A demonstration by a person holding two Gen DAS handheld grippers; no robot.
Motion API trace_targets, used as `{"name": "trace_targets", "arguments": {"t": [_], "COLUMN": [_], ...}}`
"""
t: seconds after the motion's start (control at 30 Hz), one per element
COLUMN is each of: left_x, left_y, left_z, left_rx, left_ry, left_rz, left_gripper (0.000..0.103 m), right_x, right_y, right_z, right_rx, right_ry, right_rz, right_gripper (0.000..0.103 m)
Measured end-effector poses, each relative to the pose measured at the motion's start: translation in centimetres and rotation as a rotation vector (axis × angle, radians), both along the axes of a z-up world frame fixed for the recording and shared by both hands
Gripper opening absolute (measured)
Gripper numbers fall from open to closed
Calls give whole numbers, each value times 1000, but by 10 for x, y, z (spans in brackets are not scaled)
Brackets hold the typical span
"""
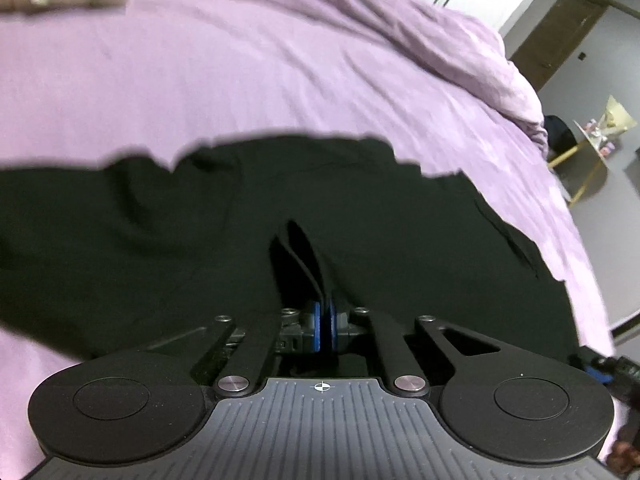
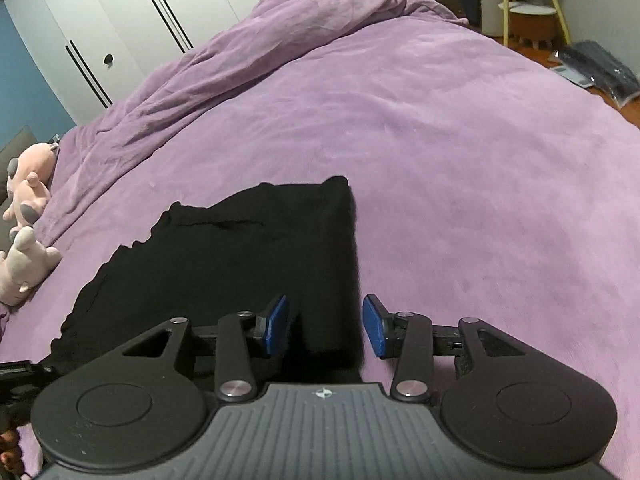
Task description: Fold small clothes
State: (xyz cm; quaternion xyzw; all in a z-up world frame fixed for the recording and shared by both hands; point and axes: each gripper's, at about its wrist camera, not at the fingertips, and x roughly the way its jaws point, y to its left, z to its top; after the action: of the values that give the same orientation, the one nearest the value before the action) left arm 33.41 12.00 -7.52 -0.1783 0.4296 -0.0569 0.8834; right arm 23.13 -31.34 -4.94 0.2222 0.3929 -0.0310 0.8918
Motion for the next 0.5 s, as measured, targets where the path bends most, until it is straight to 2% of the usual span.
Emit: {"name": "trace_targets", "arguments": {"t": [0.07, 0.13, 0.2, 0.33, 0.37, 0.43, 0.5], "left_x": [-1, 0, 1, 0, 0, 0, 0], "left_y": [-1, 1, 3, 15, 17, 20, 24], "left_z": [11, 18, 19, 13, 12, 10, 9], "left_rx": [56, 102, 165, 192, 203, 214, 211], "left_ry": [-57, -80, -82, -59, -59, -56, -53], "left_rz": [-8, -4, 0, 17, 21, 29, 34], "left_gripper": [6, 6, 6, 6, 6, 6, 6], "right_x": [6, 14, 23, 32, 33, 36, 37], "right_y": [2, 7, 14, 21, 23, 27, 34], "right_z": [-1, -4, -8, -11, -11, -12, -12], "right_rx": [-6, -28, -59, -93, -101, -114, -164], "right_ry": [-7, -1, 20, 18, 15, 10, -2], "right_rz": [3, 24, 39, 60, 66, 89, 111], "right_gripper": [46, 47, 47, 44, 40, 12, 7]}}
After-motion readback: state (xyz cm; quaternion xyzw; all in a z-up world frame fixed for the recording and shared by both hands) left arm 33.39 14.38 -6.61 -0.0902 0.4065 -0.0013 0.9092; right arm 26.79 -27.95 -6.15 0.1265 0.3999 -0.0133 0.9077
